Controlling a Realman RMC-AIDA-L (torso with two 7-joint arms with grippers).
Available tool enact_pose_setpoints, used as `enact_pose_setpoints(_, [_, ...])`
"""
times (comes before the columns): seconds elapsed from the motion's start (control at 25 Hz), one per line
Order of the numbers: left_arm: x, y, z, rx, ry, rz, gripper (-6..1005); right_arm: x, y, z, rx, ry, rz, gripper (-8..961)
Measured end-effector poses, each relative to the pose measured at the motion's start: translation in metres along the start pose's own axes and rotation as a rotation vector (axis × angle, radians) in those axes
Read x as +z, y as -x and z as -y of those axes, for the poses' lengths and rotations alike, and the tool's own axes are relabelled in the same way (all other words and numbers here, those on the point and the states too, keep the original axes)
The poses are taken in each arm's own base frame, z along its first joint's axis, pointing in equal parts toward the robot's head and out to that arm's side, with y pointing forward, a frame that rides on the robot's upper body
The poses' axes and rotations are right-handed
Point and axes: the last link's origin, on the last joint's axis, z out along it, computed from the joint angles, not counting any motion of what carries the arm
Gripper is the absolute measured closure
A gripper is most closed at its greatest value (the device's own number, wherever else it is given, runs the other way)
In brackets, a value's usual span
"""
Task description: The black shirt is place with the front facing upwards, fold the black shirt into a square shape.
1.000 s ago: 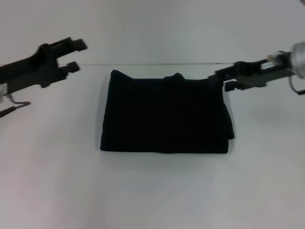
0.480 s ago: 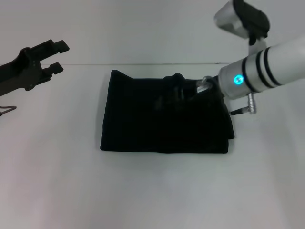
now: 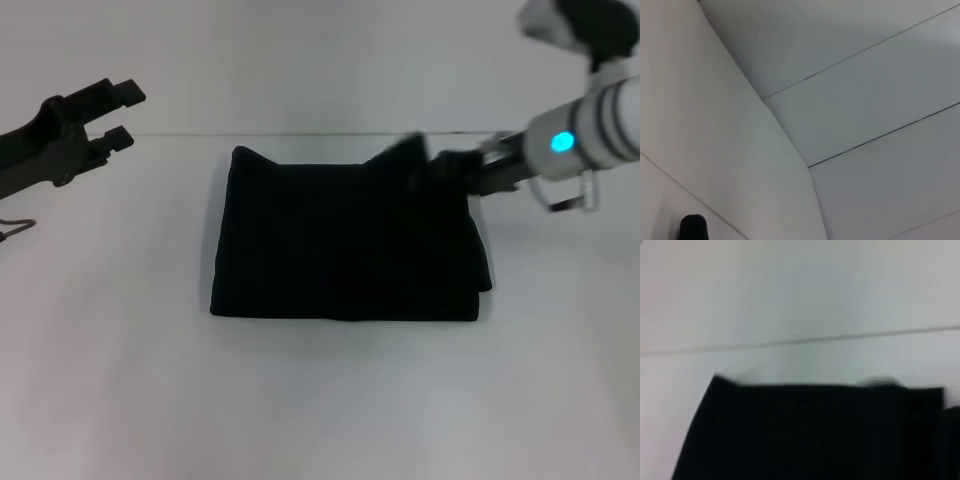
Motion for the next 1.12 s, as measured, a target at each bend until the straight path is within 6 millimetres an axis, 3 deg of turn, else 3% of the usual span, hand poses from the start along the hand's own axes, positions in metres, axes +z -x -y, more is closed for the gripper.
enact_pose_setpoints(0.12, [0.0,0.0,0.0,-0.002,0.002,-0.003,214,-0.022,0.006,0.016,0.074,0.049,0.039,300])
enact_pose_setpoints(0.24, [0.0,0.0,0.0,-0.002,0.002,-0.003,214,-0.031,-0.001,0.016,0.112,0.161,0.026,301])
enact_pose_setpoints(0.52, [0.0,0.001,0.0,-0.005,0.004,-0.003,214,-0.01,-0.035,0.01,0.115,0.187,-0.119,304])
enact_pose_setpoints(0.8, [0.001,0.002,0.0,-0.007,0.006,-0.004,214,-0.012,-0.045,0.022,0.138,0.163,-0.151,307])
enact_pose_setpoints(1.12, [0.006,0.002,-0.001,-0.01,0.01,-0.003,214,-0.001,-0.053,0.025,0.149,0.136,-0.123,310])
